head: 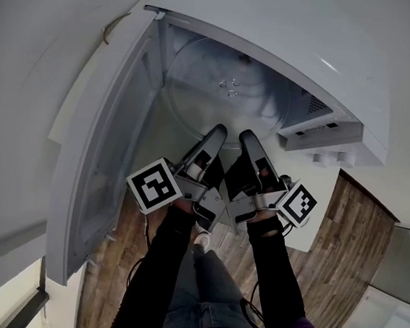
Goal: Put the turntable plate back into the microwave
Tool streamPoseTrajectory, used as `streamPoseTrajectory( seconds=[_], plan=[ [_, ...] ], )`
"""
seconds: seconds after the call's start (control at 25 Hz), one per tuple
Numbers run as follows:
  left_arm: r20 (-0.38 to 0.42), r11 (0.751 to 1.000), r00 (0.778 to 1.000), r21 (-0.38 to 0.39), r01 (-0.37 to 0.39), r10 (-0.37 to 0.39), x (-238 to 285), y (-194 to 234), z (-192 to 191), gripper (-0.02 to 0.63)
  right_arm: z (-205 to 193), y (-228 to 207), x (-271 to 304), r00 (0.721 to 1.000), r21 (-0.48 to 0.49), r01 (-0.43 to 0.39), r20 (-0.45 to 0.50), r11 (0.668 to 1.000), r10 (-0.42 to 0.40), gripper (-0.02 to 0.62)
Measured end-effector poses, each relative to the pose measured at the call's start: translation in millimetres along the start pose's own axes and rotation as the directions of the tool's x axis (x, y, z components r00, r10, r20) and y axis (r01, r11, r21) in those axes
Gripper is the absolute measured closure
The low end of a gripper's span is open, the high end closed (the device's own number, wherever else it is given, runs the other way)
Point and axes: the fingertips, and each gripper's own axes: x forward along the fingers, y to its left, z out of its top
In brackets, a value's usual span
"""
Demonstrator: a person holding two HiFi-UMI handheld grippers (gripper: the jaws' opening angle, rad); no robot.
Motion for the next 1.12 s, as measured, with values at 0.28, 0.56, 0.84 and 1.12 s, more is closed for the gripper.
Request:
streamPoseTrajectory(
  seconds=[0.28,0.56,0.84,1.12],
  plan=[
    [-0.015,1.0,1.0,-0.001,0.009,-0.009,2.6,1.1,0.4,0.546,1.2,-1.8,0.3,1.0,-0.001,0.0,0.009,1.0,0.0,0.534],
    [-0.045,1.0,0.999,0.012,-0.017,0.017,8.0,2.4,2.9,0.546,5.7,-2.4,1.8,0.999,0.021,0.01,0.038,1.0,-0.011,0.532],
    [-0.065,1.0,0.998,0.008,-0.025,0.026,10.4,2.5,4.2,0.545,7.5,-1.4,2.5,0.998,0.016,0.022,0.062,1.0,-0.023,0.529],
    [-0.08,1.0,0.997,0.006,-0.02,0.021,18.4,5.7,5.9,0.544,13.4,-5.2,6.1,0.996,0.006,0.034,0.08,0.999,-0.035,0.528]
  ],
)
